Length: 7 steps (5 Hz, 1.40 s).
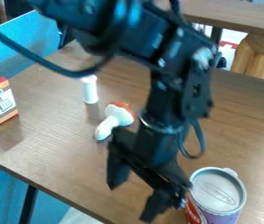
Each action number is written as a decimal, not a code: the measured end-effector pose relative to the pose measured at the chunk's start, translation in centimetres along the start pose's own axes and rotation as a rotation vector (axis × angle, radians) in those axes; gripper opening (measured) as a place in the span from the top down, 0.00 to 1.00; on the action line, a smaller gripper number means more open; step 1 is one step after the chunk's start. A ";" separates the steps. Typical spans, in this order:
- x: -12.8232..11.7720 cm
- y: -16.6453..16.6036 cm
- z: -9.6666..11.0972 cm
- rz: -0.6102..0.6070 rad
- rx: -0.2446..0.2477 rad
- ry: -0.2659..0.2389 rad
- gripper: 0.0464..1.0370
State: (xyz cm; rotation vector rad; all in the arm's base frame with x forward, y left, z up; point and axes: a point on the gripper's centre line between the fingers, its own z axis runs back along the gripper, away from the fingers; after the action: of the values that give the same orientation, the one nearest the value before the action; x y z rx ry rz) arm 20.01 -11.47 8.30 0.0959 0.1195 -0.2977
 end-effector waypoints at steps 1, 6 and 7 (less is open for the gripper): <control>0.7 -1.9 -1.0 0.052 -0.041 -0.015 0.04; 7.1 -6.5 -1.9 0.231 -0.184 -0.154 0.04; 8.9 -5.4 -1.4 0.261 -0.160 -0.156 0.04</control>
State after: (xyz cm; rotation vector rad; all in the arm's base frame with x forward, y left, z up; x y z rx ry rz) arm 26.71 -19.01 5.29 -0.0701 -0.0246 -0.0340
